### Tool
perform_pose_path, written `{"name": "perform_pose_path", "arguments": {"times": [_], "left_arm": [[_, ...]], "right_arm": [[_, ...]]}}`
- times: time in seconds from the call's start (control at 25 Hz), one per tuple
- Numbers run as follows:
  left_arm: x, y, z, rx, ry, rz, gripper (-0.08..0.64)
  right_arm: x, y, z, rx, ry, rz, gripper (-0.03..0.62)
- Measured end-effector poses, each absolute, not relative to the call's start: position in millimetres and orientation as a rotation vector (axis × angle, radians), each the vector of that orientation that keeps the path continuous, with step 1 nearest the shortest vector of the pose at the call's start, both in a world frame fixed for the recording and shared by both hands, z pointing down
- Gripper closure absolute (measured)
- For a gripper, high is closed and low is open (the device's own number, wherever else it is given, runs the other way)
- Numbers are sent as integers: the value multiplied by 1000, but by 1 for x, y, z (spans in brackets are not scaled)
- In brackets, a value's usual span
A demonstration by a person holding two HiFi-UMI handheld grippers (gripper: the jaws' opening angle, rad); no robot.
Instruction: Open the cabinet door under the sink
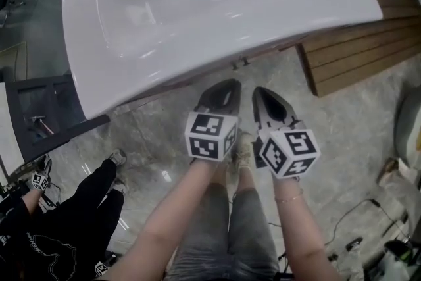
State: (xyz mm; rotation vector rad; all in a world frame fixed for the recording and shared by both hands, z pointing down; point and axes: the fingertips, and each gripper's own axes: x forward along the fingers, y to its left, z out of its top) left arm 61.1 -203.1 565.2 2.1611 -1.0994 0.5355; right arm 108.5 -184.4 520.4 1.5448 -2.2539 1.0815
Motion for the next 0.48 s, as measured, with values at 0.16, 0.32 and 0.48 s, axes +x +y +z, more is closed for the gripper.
{"name": "perform_pose_path", "arguments": {"times": [0.16, 0.32, 0.48], "left_arm": [[62, -207, 575, 2145, -1100, 546, 538], [64, -211, 586, 2136, -1117, 570, 508], [59, -218, 599, 2091, -1173, 586, 437]], "right_arm": [[105, -184, 529, 1539, -2250, 1092, 598], [106, -184, 536, 1547, -2240, 1107, 598], [109, -182, 543, 1564, -2225, 1122, 598]]}}
